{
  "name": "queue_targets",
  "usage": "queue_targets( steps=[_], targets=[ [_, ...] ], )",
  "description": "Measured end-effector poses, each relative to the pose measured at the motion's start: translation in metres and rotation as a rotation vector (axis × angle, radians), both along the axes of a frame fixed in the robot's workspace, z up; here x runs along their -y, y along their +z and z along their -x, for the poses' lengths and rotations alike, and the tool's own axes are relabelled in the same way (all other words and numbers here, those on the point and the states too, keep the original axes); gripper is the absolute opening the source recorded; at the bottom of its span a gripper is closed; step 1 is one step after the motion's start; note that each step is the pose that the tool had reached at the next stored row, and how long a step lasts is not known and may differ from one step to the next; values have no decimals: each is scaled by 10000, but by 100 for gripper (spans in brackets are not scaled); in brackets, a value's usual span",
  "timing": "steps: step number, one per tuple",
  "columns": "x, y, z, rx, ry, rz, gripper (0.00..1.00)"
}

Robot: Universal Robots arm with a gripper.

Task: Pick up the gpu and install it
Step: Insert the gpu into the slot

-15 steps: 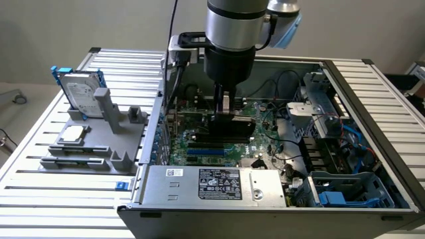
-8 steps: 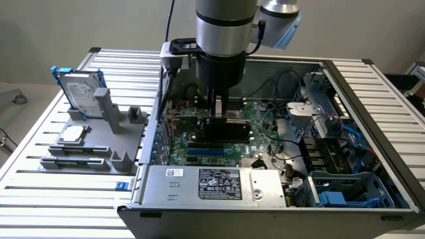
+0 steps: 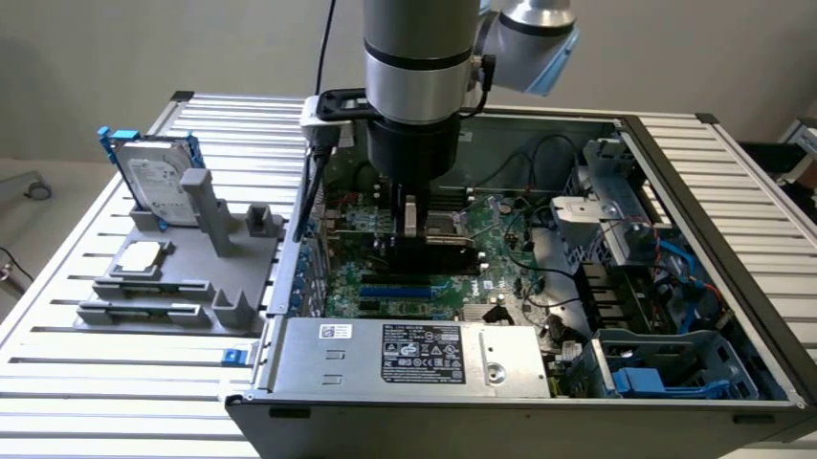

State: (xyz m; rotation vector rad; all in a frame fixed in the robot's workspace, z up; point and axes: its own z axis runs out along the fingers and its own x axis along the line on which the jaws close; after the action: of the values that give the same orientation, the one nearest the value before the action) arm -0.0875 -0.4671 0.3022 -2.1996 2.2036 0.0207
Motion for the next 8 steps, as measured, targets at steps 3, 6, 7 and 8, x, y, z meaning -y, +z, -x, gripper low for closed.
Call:
queue_targets(
  steps=[3,6,7,8],
  targets=[
    [0,-3,0,-1,8,0,27],
    [0,-34,4,1,7,-2,27],
    [0,-50,5,3,7,-2,27],
    [-1,-58,5,3,8,-2,27]
  ],
)
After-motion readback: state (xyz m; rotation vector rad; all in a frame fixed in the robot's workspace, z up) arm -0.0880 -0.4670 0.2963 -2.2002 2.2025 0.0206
